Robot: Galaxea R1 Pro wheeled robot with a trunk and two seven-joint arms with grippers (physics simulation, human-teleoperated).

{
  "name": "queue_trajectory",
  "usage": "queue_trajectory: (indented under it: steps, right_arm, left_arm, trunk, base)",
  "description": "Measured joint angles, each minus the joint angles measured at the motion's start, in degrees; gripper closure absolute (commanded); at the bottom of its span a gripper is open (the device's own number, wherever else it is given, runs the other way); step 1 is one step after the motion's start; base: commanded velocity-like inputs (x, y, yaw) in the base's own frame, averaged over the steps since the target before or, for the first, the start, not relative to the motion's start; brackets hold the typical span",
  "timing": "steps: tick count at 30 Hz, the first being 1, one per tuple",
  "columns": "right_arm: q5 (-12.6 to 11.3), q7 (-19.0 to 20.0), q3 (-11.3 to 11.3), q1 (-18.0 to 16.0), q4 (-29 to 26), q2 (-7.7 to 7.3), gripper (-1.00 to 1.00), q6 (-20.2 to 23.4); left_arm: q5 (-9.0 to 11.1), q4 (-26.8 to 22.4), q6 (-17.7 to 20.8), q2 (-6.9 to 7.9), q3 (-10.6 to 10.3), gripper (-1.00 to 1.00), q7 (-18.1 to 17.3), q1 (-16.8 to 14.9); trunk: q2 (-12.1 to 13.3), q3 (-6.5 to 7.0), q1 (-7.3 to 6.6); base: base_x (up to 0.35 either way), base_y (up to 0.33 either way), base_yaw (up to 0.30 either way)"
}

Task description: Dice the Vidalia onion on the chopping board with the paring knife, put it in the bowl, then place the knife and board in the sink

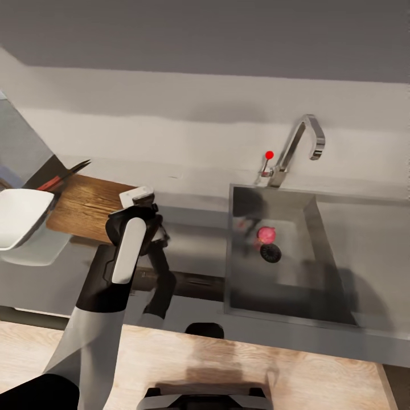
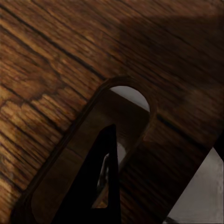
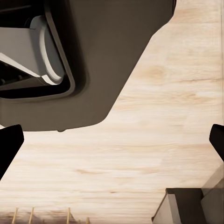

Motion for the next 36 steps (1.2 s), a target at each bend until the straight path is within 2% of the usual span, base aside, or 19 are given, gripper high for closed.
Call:
queue_trajectory:
  steps: [6, 16, 36]
  right_arm:
    - [0.01, 0.03, 0.00, 0.00, 0.08, -0.05, -1.00, 0.00]
    - [0.01, 0.03, 0.00, 0.00, 0.09, -0.04, -1.00, 0.00]
    - [0.19, -0.42, 0.08, 0.00, 0.19, -0.23, -1.00, 0.00]
  left_arm:
    - [0.56, 0.14, -2.02, 0.01, -0.04, 1.00, 0.00, 0.10]
    - [0.59, 0.21, -2.47, 0.02, -0.07, 1.00, 0.03, 0.12]
    - [0.35, 2.18, -2.76, 0.19, -0.02, 1.00, 0.09, 0.61]
  trunk:
    - [0.00, 0.00, 0.00]
    - [0.00, 0.00, 0.00]
    - [0.00, 0.00, 0.00]
  base:
    - [0.000, -0.227, 0.000]
    - [0.000, -0.191, 0.000]
    - [0.000, -0.008, 0.000]
